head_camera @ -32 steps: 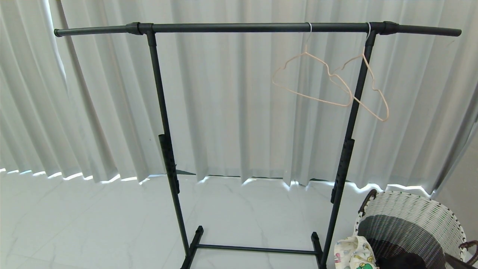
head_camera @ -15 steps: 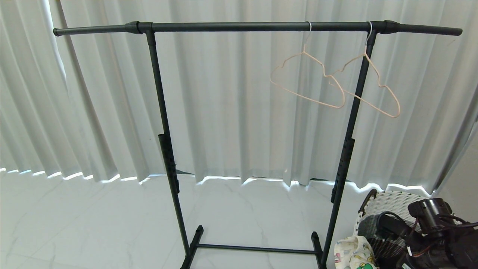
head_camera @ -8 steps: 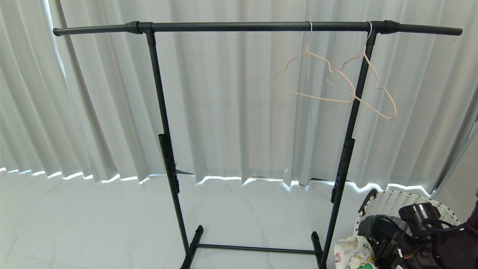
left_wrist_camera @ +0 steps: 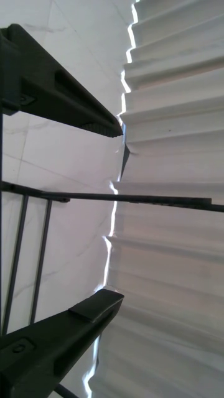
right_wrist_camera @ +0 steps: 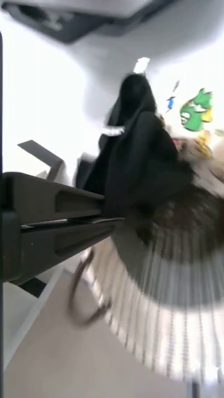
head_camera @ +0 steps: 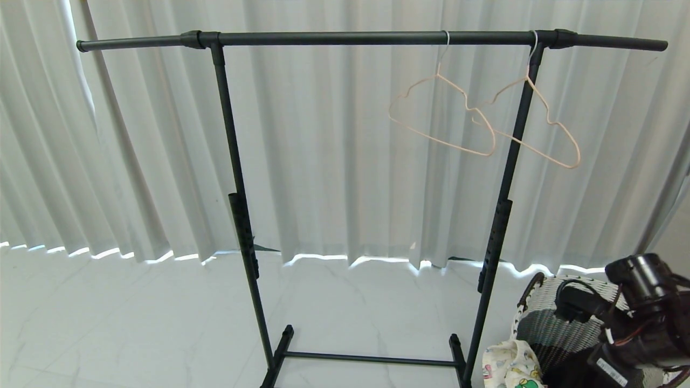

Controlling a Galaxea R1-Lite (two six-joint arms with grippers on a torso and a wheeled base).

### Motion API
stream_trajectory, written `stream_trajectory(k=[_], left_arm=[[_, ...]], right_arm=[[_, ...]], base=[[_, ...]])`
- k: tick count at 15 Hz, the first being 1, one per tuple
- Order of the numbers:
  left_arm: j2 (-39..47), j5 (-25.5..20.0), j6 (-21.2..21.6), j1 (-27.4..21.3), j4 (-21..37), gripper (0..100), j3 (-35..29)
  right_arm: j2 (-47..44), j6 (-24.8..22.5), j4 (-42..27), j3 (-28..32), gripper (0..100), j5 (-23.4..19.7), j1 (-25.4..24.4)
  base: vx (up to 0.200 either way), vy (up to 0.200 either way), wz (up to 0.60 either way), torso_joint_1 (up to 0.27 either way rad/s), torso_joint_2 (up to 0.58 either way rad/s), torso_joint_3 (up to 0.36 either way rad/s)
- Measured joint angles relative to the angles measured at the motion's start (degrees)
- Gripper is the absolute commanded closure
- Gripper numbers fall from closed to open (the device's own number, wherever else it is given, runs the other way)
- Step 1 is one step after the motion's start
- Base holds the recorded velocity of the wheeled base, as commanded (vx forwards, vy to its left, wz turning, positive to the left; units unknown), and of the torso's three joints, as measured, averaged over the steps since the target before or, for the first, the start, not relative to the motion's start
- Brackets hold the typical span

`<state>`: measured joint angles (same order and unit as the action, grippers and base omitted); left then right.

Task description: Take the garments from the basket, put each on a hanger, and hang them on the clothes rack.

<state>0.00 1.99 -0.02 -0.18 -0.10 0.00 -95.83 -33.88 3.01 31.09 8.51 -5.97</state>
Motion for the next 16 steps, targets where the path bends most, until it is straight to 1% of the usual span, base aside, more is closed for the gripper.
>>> stream_trajectory(k=[1,3,4,6,8,9,13,16], left_arm=[[0.00,0.01,0.00,0.00,0.02,0,0.00],[0.00,0.01,-0.11,0.00,0.00,0,0.00],[0.00,0.00,0.02,0.00,0.00,0,0.00],[0.00,0.01,-0.02,0.00,0.02,0,0.00],[0.00,0.01,-0.02,0.00,0.05,0,0.00],[0.00,0.01,-0.07,0.00,0.00,0,0.00],[0.00,0.01,-0.33,0.00,-0.01,0,0.00],[0.00,0.01,-0.27,0.00,-0.04,0,0.00]], right_arm=[[5.53,0.93,-7.46,4.28,100,-0.33,-0.17],[16.81,2.16,-19.63,12.30,100,-0.17,-0.69],[22.08,2.40,-24.41,16.04,100,0.49,-0.91],[31.74,1.74,-31.70,21.88,100,2.51,-1.30],[38.32,-0.02,-35.08,24.20,100,4.40,-1.49],[40.40,-0.17,-35.22,24.72,100,4.53,-1.52],[43.57,-0.30,-35.24,25.16,100,4.43,-1.60],[43.72,-0.33,-35.11,25.17,100,4.29,-2.29]], base=[[0.000,0.000,0.00,0.000,0.00,0.000],[0.000,0.000,0.00,0.000,0.00,0.000],[0.000,0.000,0.00,0.000,0.00,0.000],[-0.200,0.000,0.00,0.005,0.00,0.002],[-0.200,0.000,0.00,0.005,0.00,0.000],[-0.200,0.000,0.00,-0.002,0.00,0.002],[-0.200,0.000,0.00,0.001,0.00,0.004],[0.000,0.000,0.00,0.000,0.00,0.000]])
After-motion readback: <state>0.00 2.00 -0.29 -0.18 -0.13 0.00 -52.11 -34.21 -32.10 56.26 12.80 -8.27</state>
